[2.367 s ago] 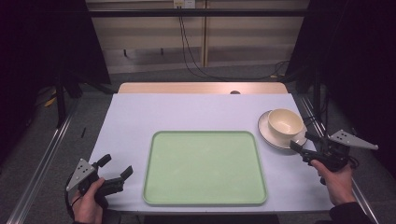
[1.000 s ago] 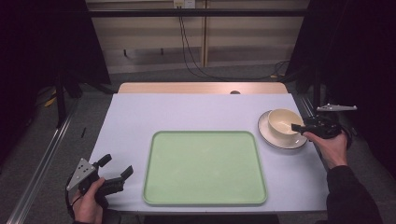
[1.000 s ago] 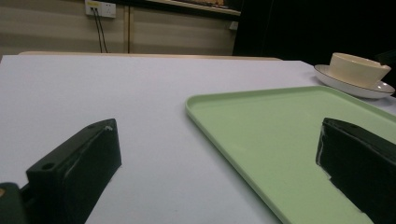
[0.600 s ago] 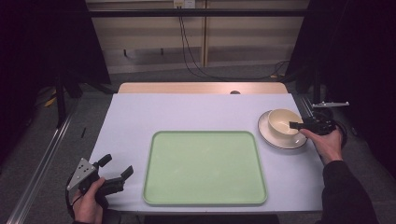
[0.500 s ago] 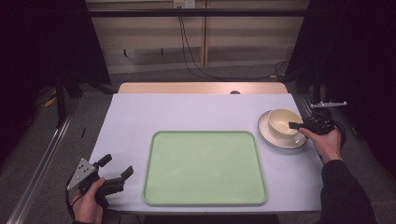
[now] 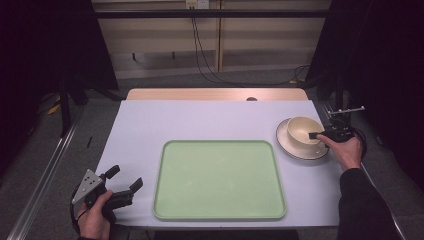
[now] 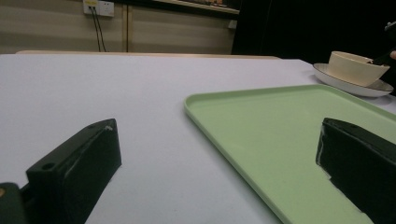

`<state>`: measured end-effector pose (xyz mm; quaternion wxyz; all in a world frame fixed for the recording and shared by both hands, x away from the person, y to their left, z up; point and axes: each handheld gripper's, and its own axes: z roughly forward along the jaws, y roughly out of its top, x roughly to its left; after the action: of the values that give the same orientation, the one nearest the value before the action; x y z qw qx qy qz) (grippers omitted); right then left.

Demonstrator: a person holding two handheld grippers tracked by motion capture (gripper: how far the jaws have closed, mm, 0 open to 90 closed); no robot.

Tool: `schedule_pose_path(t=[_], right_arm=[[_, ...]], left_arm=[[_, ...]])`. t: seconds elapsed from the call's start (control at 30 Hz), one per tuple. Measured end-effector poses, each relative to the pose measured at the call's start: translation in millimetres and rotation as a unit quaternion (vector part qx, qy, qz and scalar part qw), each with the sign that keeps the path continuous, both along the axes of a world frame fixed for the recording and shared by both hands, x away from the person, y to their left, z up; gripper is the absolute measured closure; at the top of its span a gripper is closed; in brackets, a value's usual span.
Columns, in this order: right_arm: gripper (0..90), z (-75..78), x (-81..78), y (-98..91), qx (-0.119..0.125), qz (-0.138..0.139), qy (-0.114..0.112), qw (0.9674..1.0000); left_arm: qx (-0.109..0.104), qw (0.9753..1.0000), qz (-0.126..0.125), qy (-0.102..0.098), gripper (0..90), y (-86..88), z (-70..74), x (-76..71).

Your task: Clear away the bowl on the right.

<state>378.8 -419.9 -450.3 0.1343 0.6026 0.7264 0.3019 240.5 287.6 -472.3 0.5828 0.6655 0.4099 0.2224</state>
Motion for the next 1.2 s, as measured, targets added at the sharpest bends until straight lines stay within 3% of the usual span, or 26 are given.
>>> schedule_pose_path(t=[0.1, 0.33, 0.5, 0.9, 1.2], right_arm=[[65.6, -0.2, 0.9, 0.4, 0.004, -0.001, 0.002, 1.0000], [77.6, 1.1, 3.6, 2.8, -0.013, -0.013, 0.013, 0.9997], [82.7, 1.6, 3.6, 2.1, -0.006, -0.026, 0.014, 0.9995], [84.3, 5.0, -1.2, -0.2, 0.021, -0.042, 0.020, 0.9987], [83.8, 7.1, -3.3, -3.1, 0.042, -0.037, 0.006, 0.9984]], left_arm=[[-0.001, 1.0000, 0.000, -0.001, 0.1, -0.4, 0.1, -0.1], [0.000, 1.0000, 0.000, 0.000, 0.1, 0.1, 0.0, -0.1], [0.000, 1.0000, 0.000, 0.000, 0.1, 0.1, 0.0, 0.0], [0.001, 1.0000, 0.000, 0.000, 0.1, 0.2, 0.4, -0.5], [0.000, 1.0000, -0.001, -0.001, 0.1, 0.3, 0.3, -0.5]])
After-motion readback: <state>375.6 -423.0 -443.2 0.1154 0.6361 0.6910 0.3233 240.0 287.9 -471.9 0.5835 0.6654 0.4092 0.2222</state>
